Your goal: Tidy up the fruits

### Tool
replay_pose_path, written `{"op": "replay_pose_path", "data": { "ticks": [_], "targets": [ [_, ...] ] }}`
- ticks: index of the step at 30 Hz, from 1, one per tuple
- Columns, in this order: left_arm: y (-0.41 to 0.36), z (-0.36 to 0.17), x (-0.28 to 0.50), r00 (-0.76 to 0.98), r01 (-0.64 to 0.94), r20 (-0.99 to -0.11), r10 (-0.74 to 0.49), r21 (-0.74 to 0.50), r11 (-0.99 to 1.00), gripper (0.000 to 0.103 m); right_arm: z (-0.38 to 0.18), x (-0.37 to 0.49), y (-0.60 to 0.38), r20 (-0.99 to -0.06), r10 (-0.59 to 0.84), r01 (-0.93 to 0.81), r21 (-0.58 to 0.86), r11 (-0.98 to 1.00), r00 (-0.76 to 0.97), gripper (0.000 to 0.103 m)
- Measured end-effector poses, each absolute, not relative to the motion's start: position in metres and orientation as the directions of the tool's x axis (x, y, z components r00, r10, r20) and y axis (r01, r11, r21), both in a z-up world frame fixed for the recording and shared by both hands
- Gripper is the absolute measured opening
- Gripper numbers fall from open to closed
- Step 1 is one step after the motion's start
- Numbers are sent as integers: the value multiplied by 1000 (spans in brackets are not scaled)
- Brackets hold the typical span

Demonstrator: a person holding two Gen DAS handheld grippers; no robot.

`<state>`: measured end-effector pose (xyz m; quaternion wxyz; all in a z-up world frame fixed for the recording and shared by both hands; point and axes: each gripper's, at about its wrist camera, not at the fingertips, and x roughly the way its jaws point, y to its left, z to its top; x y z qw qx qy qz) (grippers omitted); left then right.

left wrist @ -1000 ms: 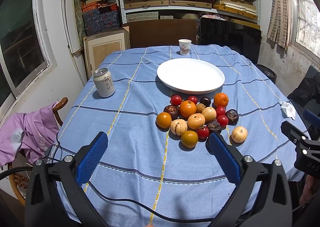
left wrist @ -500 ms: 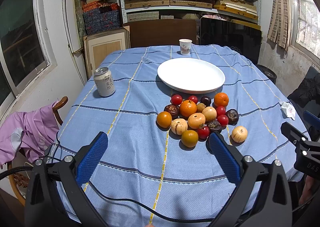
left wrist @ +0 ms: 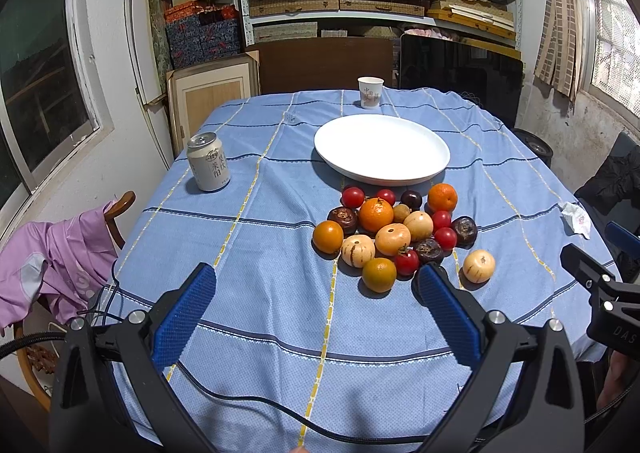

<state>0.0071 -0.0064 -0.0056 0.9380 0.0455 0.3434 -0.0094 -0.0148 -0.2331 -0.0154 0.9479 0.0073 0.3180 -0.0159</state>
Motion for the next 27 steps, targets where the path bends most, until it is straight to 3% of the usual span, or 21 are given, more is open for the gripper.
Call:
{"op": "replay_pose_path", "data": {
  "ticks": [27],
  "targets": [
    [4, -36, 28, 738, 17, -673, 50, 93, 995, 99, -33, -6, -232, -638, -9, 8, -5, 1000, 770, 100]
  ]
}}
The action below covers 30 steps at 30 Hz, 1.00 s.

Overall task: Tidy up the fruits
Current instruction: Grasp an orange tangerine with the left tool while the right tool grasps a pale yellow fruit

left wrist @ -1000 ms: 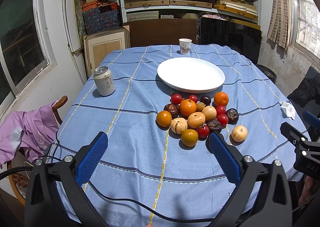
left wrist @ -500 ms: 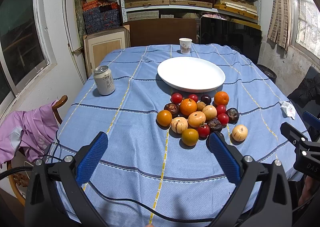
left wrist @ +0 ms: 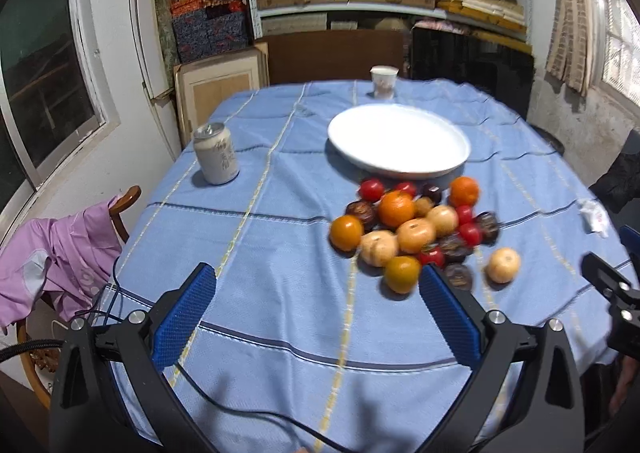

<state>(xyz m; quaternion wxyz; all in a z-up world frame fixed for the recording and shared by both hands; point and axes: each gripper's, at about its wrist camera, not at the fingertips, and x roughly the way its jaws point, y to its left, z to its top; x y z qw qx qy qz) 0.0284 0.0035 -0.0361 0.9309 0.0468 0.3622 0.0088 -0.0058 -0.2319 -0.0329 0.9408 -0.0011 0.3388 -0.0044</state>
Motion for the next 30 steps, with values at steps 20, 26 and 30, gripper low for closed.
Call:
{"op": "replay_pose_path", "data": {
  "ticks": [20, 26, 30],
  "targets": [
    [-43, -128, 94, 597, 218, -801, -48, 105, 970, 79, -95, 36, -247, -779, 37, -37, 18, 999, 626, 100],
    [-55, -137, 100, 573, 263, -814, -91, 77, 962, 58, -100, 39, -253, -785, 41, -26, 31, 999, 618, 100],
    [-63, -139, 103, 575, 287, -810, -114, 70, 955, 47, -103, 41, -254, -788, 42, -26, 34, 999, 615, 100]
  ]
}}
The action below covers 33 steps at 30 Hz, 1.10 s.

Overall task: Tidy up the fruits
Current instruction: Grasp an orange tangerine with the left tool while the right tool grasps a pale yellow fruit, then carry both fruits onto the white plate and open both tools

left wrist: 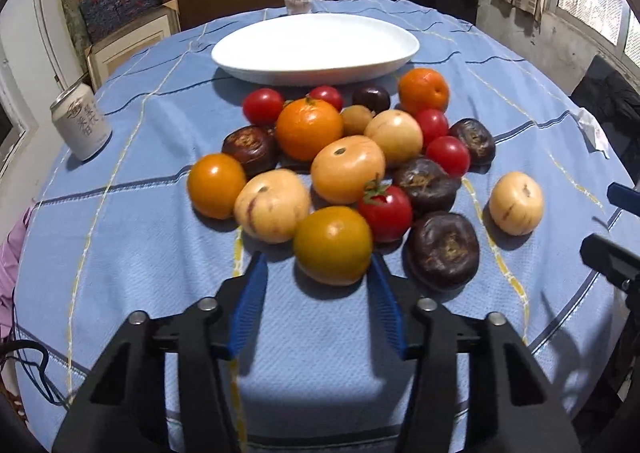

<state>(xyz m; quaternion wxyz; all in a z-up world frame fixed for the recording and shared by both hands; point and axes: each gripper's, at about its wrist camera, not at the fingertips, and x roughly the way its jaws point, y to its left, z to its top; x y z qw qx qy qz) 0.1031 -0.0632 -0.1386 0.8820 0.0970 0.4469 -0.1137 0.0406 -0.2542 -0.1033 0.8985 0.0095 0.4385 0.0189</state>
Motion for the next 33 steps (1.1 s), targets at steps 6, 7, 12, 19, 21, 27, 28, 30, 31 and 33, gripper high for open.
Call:
{"op": "replay_pose_path", "data": {
  "ticks": [6, 7, 12, 19, 21, 27, 28, 30, 31, 33],
  "targets": [
    [-64, -137, 104, 574, 312, -800, -174, 18, 950, 36, -106, 42, -253, -791, 51, -35, 37, 999, 610, 100],
    [-59, -134, 103, 581, 310, -789, -199, -12, 951, 36, -105, 42, -252, -790, 57, -41, 40, 998, 610, 100],
    [-40, -123, 93, 643, 270, -728, -237, -74, 960, 36, -105, 48, -241, -787, 110, -101, 61, 993, 608, 94],
    [-30, -116, 88, 678, 249, -693, -245, -97, 964, 36, -115, 72, -212, -803, 120, -193, 6, 981, 584, 83],
    [-31, -117, 88, 678, 256, -692, -248, -94, 962, 36, -119, 81, -209, -809, 121, -197, 7, 980, 575, 71],
    [-27, -117, 88, 679, 256, -688, -255, -103, 961, 36, -127, 89, -204, -819, 104, -202, -15, 979, 564, 44],
    [-27, -117, 88, 679, 257, -688, -256, -104, 961, 36, -126, 88, -205, -817, 105, -203, -15, 979, 566, 43],
    [-28, -118, 88, 676, 258, -692, -253, -100, 961, 36, -123, 86, -210, -814, 112, -192, 1, 981, 570, 44],
    [-27, -118, 88, 676, 255, -695, -246, -93, 962, 36, -121, 86, -213, -812, 115, -188, 6, 982, 572, 44],
    [-27, -113, 86, 677, 257, -694, -243, -87, 963, 36, -114, 86, -218, -806, 122, -185, 16, 983, 580, 44]
  ]
}}
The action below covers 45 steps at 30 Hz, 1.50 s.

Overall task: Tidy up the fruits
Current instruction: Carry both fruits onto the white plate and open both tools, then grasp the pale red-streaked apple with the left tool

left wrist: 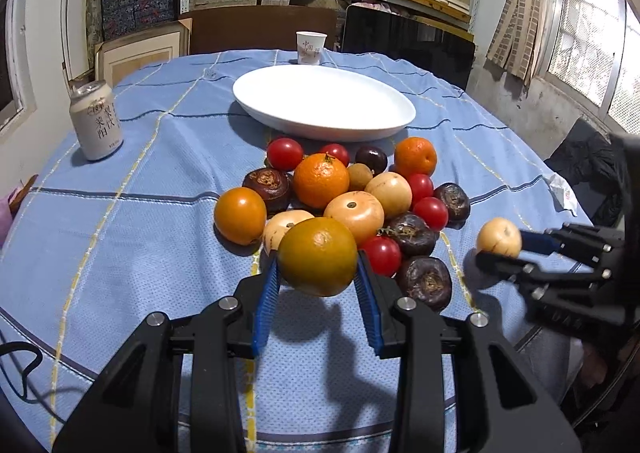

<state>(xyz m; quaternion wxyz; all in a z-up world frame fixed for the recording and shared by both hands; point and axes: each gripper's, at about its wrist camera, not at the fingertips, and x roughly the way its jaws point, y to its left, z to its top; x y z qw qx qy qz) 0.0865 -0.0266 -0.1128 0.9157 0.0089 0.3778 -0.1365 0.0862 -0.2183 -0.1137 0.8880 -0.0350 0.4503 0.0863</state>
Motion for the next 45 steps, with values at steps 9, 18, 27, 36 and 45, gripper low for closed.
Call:
{"op": "replay_pose_path", "data": {
  "ticks": [9, 18, 27, 36, 45],
  "targets": [
    [-20, -48, 138, 711, 259, -655, -255, -94, 961, 36, -57, 131, -238, -732, 108, -190, -29, 981, 673, 44],
    [-28, -58, 290, 652, 211, -724, -225, -113, 971, 36, -47, 264, -239, -706, 148, -242, -33, 970, 692, 44],
    [-52, -103, 384, 569, 207, -803, -175, -66, 976, 36, -85, 365, -215, -762, 172, -297, -28, 955, 624, 44],
    [-37, -78, 376, 643, 159, -752, -146, -55, 986, 78, -70, 358, -214, -698, 127, -265, -94, 960, 705, 68],
    [-24, -57, 261, 656, 218, -736, -167, -27, 975, 89, -47, 241, -229, -704, 181, -301, -48, 952, 687, 68]
  ]
}}
